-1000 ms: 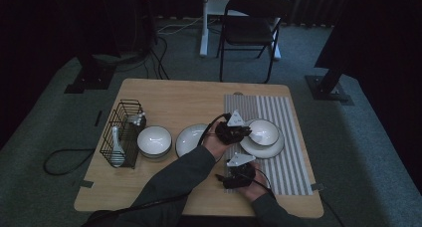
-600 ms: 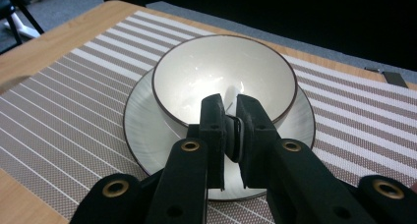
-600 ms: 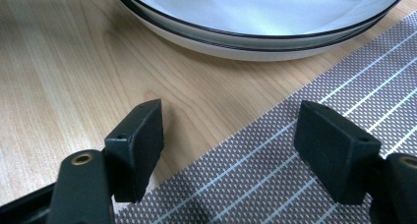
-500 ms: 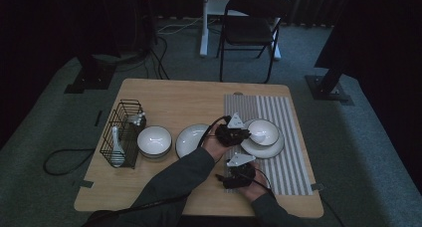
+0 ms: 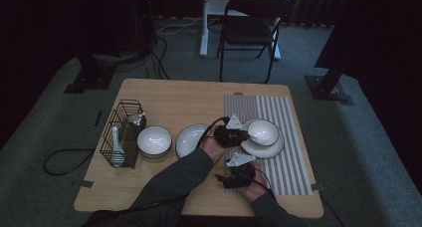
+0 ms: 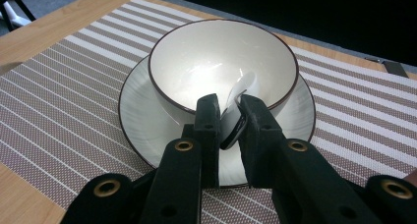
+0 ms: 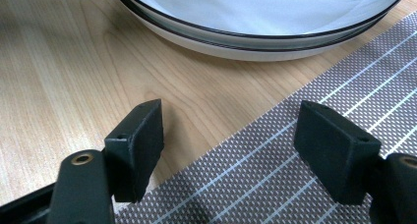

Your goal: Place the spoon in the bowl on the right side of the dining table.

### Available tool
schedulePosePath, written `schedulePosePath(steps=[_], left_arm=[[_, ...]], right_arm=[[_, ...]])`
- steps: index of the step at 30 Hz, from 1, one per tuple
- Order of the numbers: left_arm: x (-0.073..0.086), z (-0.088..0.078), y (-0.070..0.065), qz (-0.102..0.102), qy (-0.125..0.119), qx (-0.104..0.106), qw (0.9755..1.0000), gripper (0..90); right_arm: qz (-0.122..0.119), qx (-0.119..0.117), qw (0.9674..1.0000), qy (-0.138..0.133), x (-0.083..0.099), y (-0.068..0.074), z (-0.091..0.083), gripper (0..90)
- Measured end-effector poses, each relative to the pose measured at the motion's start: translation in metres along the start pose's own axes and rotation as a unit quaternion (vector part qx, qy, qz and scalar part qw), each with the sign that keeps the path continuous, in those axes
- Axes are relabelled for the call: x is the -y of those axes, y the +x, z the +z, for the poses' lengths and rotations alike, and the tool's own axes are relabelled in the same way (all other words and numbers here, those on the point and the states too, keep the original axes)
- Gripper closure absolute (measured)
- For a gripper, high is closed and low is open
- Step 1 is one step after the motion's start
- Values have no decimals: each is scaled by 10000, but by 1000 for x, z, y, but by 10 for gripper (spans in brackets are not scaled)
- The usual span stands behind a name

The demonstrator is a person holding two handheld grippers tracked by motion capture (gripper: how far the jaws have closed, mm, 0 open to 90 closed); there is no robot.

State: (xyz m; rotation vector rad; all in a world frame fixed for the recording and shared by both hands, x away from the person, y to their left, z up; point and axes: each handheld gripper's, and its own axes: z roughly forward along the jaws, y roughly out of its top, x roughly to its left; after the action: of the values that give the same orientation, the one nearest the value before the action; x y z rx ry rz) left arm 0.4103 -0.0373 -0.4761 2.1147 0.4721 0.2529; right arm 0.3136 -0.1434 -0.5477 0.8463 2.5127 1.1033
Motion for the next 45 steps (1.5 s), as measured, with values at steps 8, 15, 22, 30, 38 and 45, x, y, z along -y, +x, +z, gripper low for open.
schedulePosePath(steps=[8,15,22,30,38,45], left_arm=[[1,-2,-1,30,35,22,10000,779],[3,-6,1,-14,21,36,10000,760],[4,-12,2,-54,36,51,10000,727],[6,-21,9,-196,3,55,9998,691],[6,-34,15,-400,-62,184,9990,619],[5,-48,17,-414,-81,58,9991,604]], right_arm=[[-3,4,10000,1,0,0,0,267],[-5,4,10000,1,0,0,0,267],[-5,9,10000,3,0,0,0,267],[0,6,10000,4,0,0,0,266],[-11,10,10000,5,0,0,0,267],[-9,8,10000,3,0,0,0,267]])
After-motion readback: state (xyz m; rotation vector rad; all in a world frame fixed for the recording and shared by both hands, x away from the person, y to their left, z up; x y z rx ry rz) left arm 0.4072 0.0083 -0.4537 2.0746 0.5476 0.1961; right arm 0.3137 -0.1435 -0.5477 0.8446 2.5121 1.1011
